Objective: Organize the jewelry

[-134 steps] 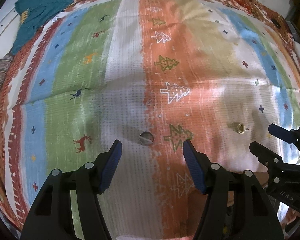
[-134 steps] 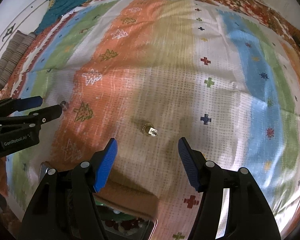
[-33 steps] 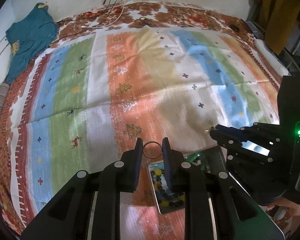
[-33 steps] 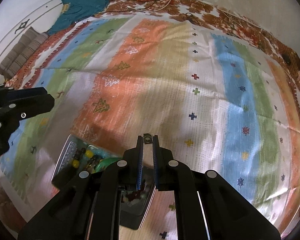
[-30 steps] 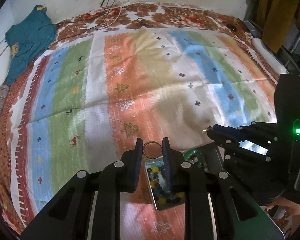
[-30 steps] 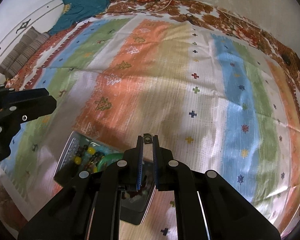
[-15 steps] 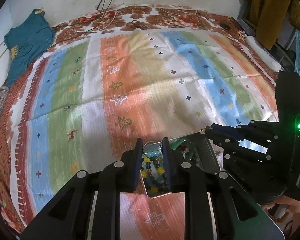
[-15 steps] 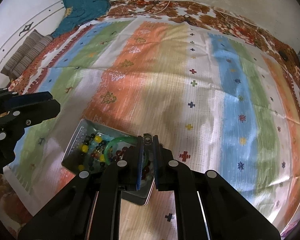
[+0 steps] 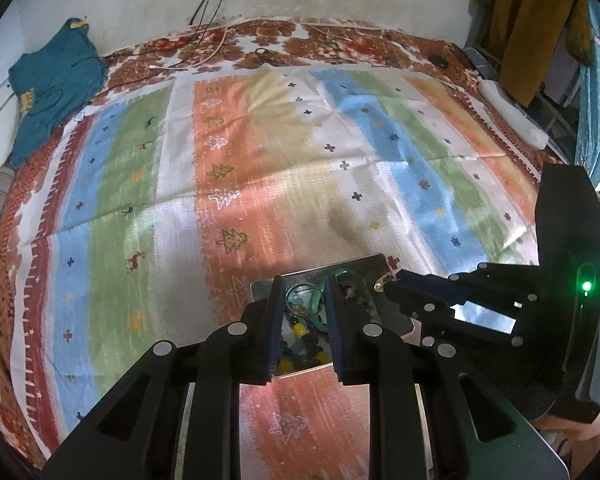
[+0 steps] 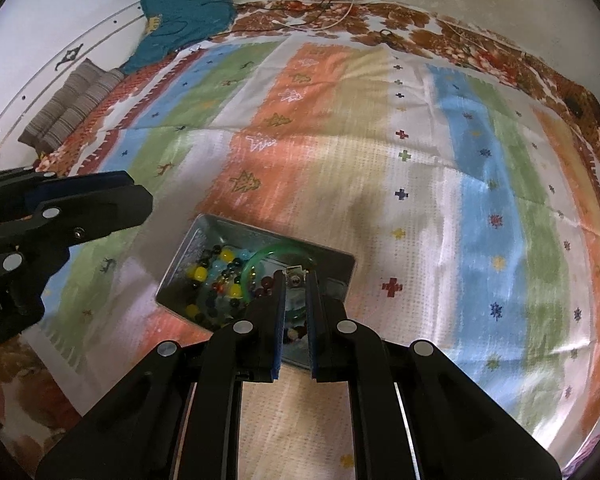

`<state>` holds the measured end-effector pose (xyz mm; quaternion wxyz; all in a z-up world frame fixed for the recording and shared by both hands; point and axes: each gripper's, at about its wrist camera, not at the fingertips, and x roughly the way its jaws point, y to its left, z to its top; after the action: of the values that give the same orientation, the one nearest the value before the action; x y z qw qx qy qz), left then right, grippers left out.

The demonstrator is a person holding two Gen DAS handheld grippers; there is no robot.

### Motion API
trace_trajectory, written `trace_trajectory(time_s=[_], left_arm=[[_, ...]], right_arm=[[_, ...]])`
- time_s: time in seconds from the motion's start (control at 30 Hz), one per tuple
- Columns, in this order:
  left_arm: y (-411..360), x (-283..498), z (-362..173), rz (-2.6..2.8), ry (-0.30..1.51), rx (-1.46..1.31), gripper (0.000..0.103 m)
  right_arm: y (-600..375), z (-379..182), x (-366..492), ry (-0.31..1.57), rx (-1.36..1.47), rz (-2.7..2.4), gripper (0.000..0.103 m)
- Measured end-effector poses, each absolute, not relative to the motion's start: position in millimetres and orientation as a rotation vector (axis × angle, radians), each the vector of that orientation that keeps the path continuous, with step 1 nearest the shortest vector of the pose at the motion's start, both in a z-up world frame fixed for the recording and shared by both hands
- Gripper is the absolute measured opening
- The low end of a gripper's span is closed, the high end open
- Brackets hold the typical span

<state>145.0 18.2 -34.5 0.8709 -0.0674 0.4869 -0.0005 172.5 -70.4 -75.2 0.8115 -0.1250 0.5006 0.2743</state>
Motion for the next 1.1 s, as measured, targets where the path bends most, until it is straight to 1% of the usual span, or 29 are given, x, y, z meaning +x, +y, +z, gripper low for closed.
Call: trace_trajectory(time_s=[0.07, 0.1, 0.33, 0.4, 0.47, 0.53, 0.63, 0.7, 0.93, 1.1], left_arm=[[20.4, 145.4, -35.8, 0.008, 1.02, -0.147, 0.021], [22.3, 145.2, -36.4, 0.014, 1.021, -0.151, 0.024], [31.4, 137.1, -34.1, 0.024, 1.008, -0.198, 0.028], [30.5, 133.1, -33.5, 0.029, 1.007, -0.193, 0.031], [29.8, 128.0, -33.2, 0.035, 1.007, -0.185, 0.035], [29.4, 122.1, -32.1, 0.037, 1.002, -0.181, 0.036], [28.8, 111.6, -29.9, 0.031, 0.993, -0.189, 0.041], [27.6, 104.8, -28.0, 0.025, 0.983, -0.189, 0.047], [23.1, 86.8, -27.0, 0.016, 0.969, -0.187, 0.054], [20.9, 71.9, -25.1, 0.008, 0.952, -0.191, 0.062]], right_arm=[[-72.1, -73.4, 171.9, 1.061, -0.263, 0.583, 0.028], [-74.3, -72.2, 171.8, 1.054, -0.257, 0.58, 0.041], [-84.1, -70.5, 166.7, 1.053, -0.244, 0.555, 0.042], [-88.4, -68.6, 163.2, 1.051, -0.236, 0.552, 0.043], [-92.3, -65.9, 159.3, 1.042, -0.236, 0.545, 0.045], [-95.1, -62.7, 154.1, 1.023, -0.25, 0.536, 0.048], [-102.0, -57.2, 147.0, 1.019, -0.222, 0.545, 0.049], [-105.9, -51.9, 140.0, 1.005, -0.206, 0.56, 0.053], [-109.8, -47.9, 120.4, 0.972, -0.236, 0.567, 0.06], [-114.9, -43.8, 107.6, 0.949, -0.227, 0.578, 0.066]])
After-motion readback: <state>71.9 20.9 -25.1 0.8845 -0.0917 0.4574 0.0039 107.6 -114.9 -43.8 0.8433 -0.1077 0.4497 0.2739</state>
